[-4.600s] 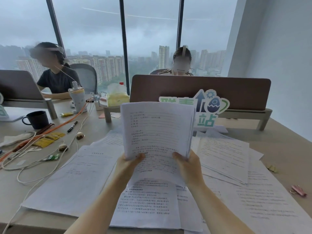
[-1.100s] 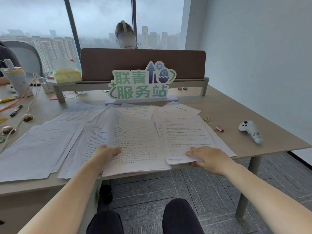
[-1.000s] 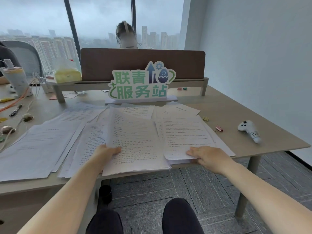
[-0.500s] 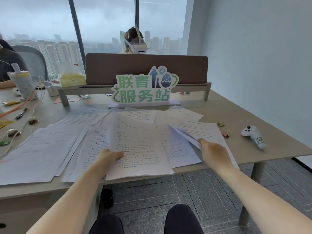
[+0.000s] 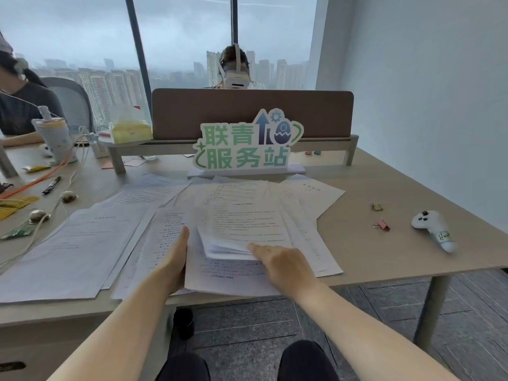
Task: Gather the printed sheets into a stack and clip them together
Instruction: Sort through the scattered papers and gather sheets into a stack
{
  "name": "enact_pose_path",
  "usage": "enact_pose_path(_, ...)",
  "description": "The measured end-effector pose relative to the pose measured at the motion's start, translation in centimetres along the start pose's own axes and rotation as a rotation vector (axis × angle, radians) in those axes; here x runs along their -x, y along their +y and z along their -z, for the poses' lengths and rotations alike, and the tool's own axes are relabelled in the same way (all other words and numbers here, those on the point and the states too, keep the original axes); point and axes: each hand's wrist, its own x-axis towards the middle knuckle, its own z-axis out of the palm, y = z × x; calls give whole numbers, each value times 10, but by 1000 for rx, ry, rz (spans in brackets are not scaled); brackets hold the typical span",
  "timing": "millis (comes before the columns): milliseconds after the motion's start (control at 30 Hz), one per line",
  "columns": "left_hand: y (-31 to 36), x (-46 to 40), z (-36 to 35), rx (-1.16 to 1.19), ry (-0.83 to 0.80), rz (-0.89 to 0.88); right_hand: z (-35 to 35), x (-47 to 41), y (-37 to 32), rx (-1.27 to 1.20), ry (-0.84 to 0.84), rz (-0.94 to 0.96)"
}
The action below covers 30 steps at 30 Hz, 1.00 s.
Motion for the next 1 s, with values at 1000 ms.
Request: enact_pose_path(1000,11,-13,43,-249,299,-145,19,-36,85,-52,-455,-1207)
